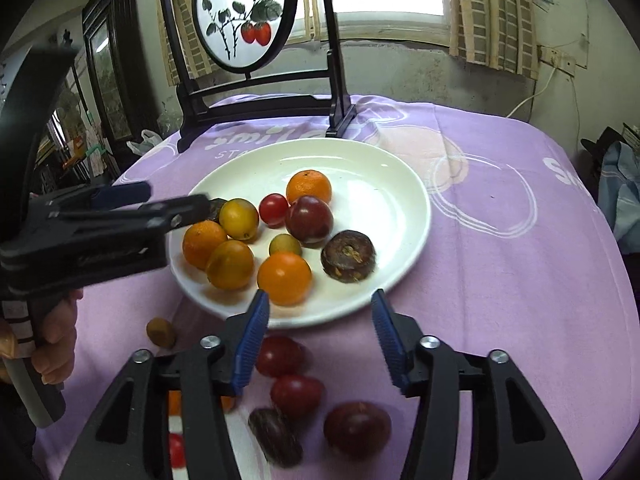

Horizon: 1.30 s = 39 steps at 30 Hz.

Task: Organize fruits
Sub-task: 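Lower both held fruits onto the white plate and open both tools, then move both open tools back over the remaining fruit, then grasp the dark brown round fruit with the right tool while the left tool grasps a red tomato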

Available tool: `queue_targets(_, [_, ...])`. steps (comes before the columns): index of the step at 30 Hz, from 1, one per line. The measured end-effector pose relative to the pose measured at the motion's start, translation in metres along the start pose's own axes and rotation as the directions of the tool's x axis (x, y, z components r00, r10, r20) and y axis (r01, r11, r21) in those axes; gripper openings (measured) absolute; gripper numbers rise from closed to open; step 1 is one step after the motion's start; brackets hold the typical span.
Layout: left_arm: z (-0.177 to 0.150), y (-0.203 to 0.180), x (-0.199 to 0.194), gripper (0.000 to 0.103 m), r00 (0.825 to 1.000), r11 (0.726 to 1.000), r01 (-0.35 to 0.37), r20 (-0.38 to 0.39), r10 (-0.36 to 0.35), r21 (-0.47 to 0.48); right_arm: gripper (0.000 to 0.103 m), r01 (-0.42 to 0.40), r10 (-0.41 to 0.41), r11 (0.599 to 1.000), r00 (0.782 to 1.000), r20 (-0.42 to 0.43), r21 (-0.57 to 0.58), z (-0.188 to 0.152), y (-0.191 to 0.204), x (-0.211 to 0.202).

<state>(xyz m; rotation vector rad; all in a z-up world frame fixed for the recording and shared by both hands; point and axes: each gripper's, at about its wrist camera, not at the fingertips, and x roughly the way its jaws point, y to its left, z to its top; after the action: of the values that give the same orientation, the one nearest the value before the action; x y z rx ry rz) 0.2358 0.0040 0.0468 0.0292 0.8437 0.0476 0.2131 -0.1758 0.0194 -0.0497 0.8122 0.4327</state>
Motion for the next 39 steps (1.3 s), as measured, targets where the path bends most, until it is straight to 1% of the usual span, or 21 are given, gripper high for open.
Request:
queue_targets(2, [-0.015,0.001,-0.014,0.081,1.0,1.0,0.028,0.005,-0.028,0.006,0.06,-0.002,0.002,1.0,1.0,0.005,0.013,-0.009,-0.003,-0.012])
queue_targets(6, [-0.043,0.0,-0.035,0.081,0.999,0.998,0.05,-0.002,-0.05,0.024,0.06,-0.007,0.008,0.999,1.0,-0.006,0.033,-0.029,-0.004,-0.026])
queue_targets(12, [-0.076,-0.003,-0.056,0.082,0.996,0.996,0.086,-0.032,-0.085,0.033,0.06,-0.018,0.02,0.999,0.998,-0.053,0.03,-0.063,0.002,-0.036])
queue_targets(16, [-0.097,-0.011,-0.067,0.082,0.992,0.992,0.116,-0.048,-0.114,0.041,0.06,-0.024,0.027,0.999,0.998,-0.06,0.037,-0.081,0.005,-0.042])
queue_targets(23, [-0.129,-0.027,-0.067,0.082,0.983,0.988,0.154,-0.11,-0.149,0.033,0.06,-0.036,0.039,0.998,0.998,-0.056,0.05,-0.099,0.005,-0.053])
queue_targets(26, [-0.135,-0.033,-0.063,0.082,0.978,0.986,0.167,-0.134,-0.162,0.029,0.06,-0.034,0.038,0.997,0.998,-0.053,0.063,-0.102,0.002,-0.055])
queue_targets(30, [-0.137,-0.043,-0.055,0.081,0.974,0.985,0.169,-0.162,-0.16,0.041,0.063,-0.026,0.03,0.996,0.999,-0.042,0.085,-0.104,-0.005,-0.057])
queue_targets(32, [-0.138,-0.048,-0.051,0.074,0.969,0.982,0.182,-0.177,-0.171,0.05,0.064,-0.028,0.032,0.995,0.999,-0.041,0.096,-0.104,-0.009,-0.057])
queue_targets(34, [-0.14,-0.055,-0.048,0.063,0.962,0.975,0.213,-0.187,-0.198,0.066,0.064,-0.03,0.034,0.994,0.999,-0.039,0.104,-0.104,-0.011,-0.056])
queue_targets(35, [-0.141,-0.057,-0.047,0.061,0.96,0.973,0.22,-0.193,-0.203,0.074,0.064,-0.031,0.035,0.994,0.999,-0.035,0.109,-0.105,-0.012,-0.056])
queue_targets(36, [-0.142,-0.06,-0.044,0.055,0.958,0.971,0.223,-0.201,-0.203,0.082,0.064,-0.032,0.036,0.993,0.999,-0.032,0.112,-0.105,-0.013,-0.056])
queue_targets(37, [-0.143,-0.063,-0.041,0.045,0.955,0.97,0.227,-0.213,-0.205,0.084,0.064,-0.033,0.037,0.993,0.999,-0.033,0.113,-0.105,-0.013,-0.055])
queue_targets(38, [-0.144,-0.064,-0.038,0.041,0.951,0.969,0.232,-0.228,-0.209,0.081,0.064,-0.035,0.039,0.993,0.999,-0.035,0.114,-0.105,-0.014,-0.055])
queue_targets(39, [-0.144,-0.064,-0.037,0.035,0.955,0.972,0.221,-0.218,-0.199,0.082,0.064,-0.038,0.043,0.992,0.998,-0.035,0.116,-0.105,-0.014,-0.054])
